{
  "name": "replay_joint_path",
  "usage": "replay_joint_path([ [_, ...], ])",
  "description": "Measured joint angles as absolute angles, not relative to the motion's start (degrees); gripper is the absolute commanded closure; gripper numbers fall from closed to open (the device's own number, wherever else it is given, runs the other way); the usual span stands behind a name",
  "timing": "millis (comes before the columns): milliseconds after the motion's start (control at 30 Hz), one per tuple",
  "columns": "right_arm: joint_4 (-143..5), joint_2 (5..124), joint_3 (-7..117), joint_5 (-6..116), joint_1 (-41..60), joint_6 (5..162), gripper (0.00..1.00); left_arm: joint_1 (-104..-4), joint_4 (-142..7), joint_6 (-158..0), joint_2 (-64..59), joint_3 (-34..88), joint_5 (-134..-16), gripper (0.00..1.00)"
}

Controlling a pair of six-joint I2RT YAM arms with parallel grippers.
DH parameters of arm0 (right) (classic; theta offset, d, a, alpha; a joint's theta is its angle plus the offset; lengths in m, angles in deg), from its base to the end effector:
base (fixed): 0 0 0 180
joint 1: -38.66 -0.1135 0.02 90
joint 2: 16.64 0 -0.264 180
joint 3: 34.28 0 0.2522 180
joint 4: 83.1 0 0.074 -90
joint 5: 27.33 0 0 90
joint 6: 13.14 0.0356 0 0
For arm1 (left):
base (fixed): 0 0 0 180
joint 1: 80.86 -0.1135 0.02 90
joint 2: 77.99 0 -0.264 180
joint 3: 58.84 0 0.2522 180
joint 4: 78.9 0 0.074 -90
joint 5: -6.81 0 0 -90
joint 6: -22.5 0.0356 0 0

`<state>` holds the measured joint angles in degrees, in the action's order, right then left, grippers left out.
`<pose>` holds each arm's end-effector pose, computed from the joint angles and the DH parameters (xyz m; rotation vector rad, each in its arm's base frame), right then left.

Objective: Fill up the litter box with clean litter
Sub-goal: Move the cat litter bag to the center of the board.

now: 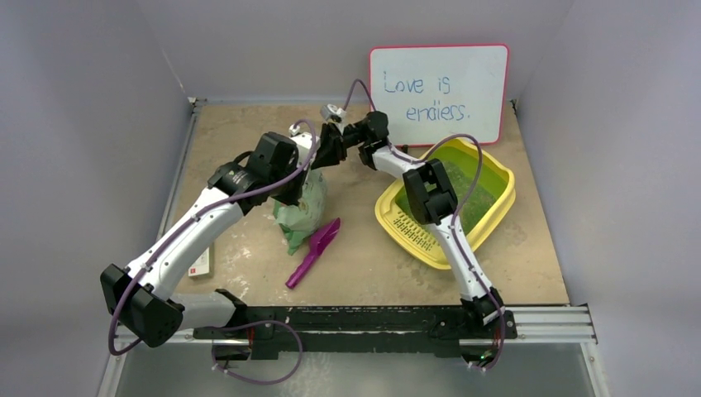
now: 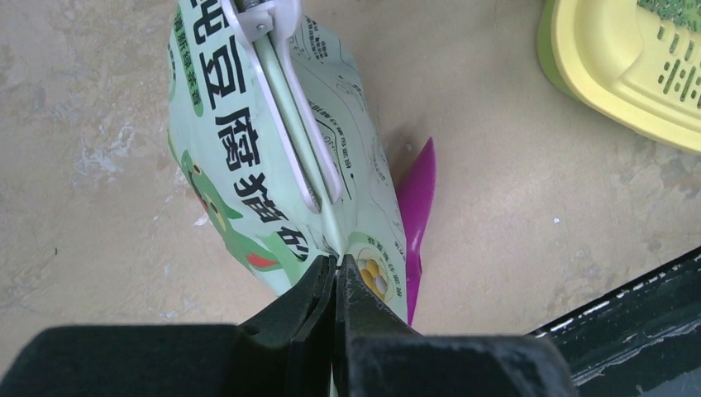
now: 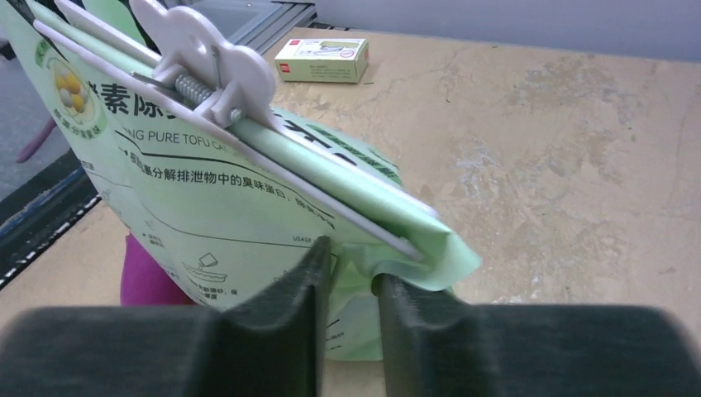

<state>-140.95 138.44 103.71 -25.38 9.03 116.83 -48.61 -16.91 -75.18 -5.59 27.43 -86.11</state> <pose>0.4670 0.3065 0.1997 -1.5440 0.9108 1.5660 0.2193 -0.1362 0.3440 0.4930 2.3750 -0.2588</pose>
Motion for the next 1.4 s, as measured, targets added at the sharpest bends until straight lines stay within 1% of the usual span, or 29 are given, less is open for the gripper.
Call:
replay_joint_path([
  [33, -141.32, 137.68, 102.46, -25.38, 9.14, 117.29, 0.99, -48.58, -16.71, -75.2, -5.61, 27.45, -85.83, 1.0],
  [67, -141.67, 137.0, 101.37, -25.38, 9.23, 117.83, 1.0, -48.58, -16.43, -75.2, -5.63, 27.47, -85.56, 1.0],
  [267, -145.98, 133.09, 93.35, -25.27, 10.24, 121.22, 1.0, -49.04, -15.67, -75.22, -6.02, 27.56, -85.37, 1.0],
  [400, -152.47, 132.1, 90.55, -25.75, 11.33, 128.41, 1.0, -50.18, -15.21, -75.2, -6.11, 28.13, -85.34, 1.0],
  [533, -155.31, 129.98, 86.84, -26.28, 12.25, 133.05, 1.0, -51.93, -14.46, -74.94, -5.48, 29.13, -85.26, 1.0],
  [767, -156.76, 129.41, 86.2, -27.28, 13.25, 141.55, 1.0, -52.8, -14.73, -73.89, -4.3, 30.23, -85.08, 1.0],
  [1000, -156.76, 121.66, 74.68, -27.37, 14.3, 143.69, 1.0, -53.39, -14.68, -73.17, -3.8, 30.44, -84.71, 1.0],
  [1100, -156.89, 119.1, 71.56, -27.37, 14.87, 143.73, 1.0, -53.74, -14.73, -72.25, -2.7, 31.25, -84.89, 1.0],
  [1133, -156.95, 118.73, 71.03, -27.37, 15.07, 143.76, 0.95, -53.76, -14.68, -72.01, -1.94, 31.8, -85.02, 1.0],
  [1200, -156.95, 118.6, 70.86, -27.37, 15.37, 143.82, 0.55, -53.85, -14.68, -71.29, -0.43, 32.8, -85.1, 1.0],
  [1233, -156.76, 118.6, 70.86, -27.35, 15.52, 144.15, 0.25, -53.85, -14.73, -71.05, 0.1, 33.09, -84.97, 1.0],
  [1267, -156.84, 118.6, 70.86, -27.35, 15.63, 144.7, 0.04, -53.85, -14.92, -70.87, 0.42, 33.11, -84.71, 1.0],
  [1300, -157.24, 118.6, 70.86, -27.33, 15.68, 145.24, 0.02, -53.85, -15.21, -70.83, 0.55, 33.11, -84.3, 1.0],
  [1400, -158.15, 118.6, 71.86, -27.31, 15.31, 146.23, 0.01, -53.9, -16.65, -70.68, 0.42, 33.0, -82.44, 1.0],
])
